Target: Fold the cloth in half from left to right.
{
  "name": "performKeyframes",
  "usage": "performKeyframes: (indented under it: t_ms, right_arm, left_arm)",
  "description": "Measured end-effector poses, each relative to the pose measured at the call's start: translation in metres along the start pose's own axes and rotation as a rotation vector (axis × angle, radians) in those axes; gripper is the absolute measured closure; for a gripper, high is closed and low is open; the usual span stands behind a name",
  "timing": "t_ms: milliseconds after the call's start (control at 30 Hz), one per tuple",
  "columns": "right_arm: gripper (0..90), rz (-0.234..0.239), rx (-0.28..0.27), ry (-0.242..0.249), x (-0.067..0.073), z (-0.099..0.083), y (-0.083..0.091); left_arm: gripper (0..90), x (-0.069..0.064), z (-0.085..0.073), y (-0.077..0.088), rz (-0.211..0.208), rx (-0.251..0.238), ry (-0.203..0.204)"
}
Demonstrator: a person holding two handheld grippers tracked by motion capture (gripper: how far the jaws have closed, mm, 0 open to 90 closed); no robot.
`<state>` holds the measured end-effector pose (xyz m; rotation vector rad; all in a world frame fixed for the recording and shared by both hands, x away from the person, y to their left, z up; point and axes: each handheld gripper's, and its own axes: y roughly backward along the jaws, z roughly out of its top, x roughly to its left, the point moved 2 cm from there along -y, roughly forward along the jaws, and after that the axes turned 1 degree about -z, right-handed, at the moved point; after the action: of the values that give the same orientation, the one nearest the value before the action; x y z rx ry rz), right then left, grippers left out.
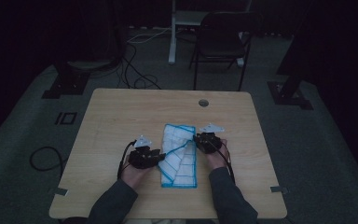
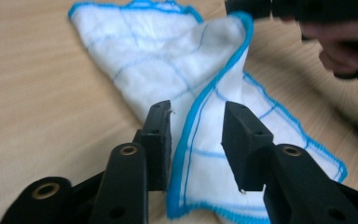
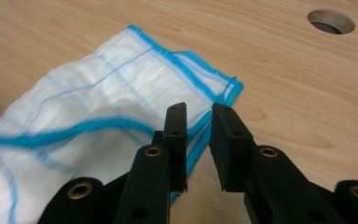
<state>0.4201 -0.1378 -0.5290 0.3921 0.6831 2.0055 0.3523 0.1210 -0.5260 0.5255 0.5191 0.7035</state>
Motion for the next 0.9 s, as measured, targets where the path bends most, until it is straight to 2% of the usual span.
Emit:
performKeyframes:
  t_ms: [267,400,467,533,600,667,900]
  right_arm:
    - [75.3,0.01,0.046,-0.078,-0.016,0.012,-0.029]
    - [75.0,0.038,0.079,-0.13,-0.021,0.015,-0.043]
    - [76.0,0.035,0.111,-0.127,-0.02,0.015,-0.049]
    - [80.4,0.036,0.129,-0.121,-0.02,0.015,-0.052]
    - [87.7,0.03,0.123,-0.112,-0.019,0.016,-0.052]
    - [89.0,0.024,0.108,-0.098,-0.018,0.02,-0.05]
    - [89.2,0.011,0.071,-0.048,-0.02,0.043,-0.05]
  left_arm:
    - [60.8,0.006,-0.019,-0.001,-0.012,0.023,0.048]
    - [60.9,0.002,-0.021,-0.004,-0.021,0.039,0.045]
    - [63.7,0.001,-0.022,-0.006,-0.021,0.048,0.048]
    - [70.6,0.001,-0.024,-0.006,-0.022,0.056,0.056]
    - [80.8,0.0,-0.024,-0.004,-0.015,0.052,0.052]
    - [87.5,-0.003,-0.024,-0.001,-0.014,0.04,0.034]
    - [90.0,-0.015,-0.017,0.007,-0.054,0.018,-0.01]
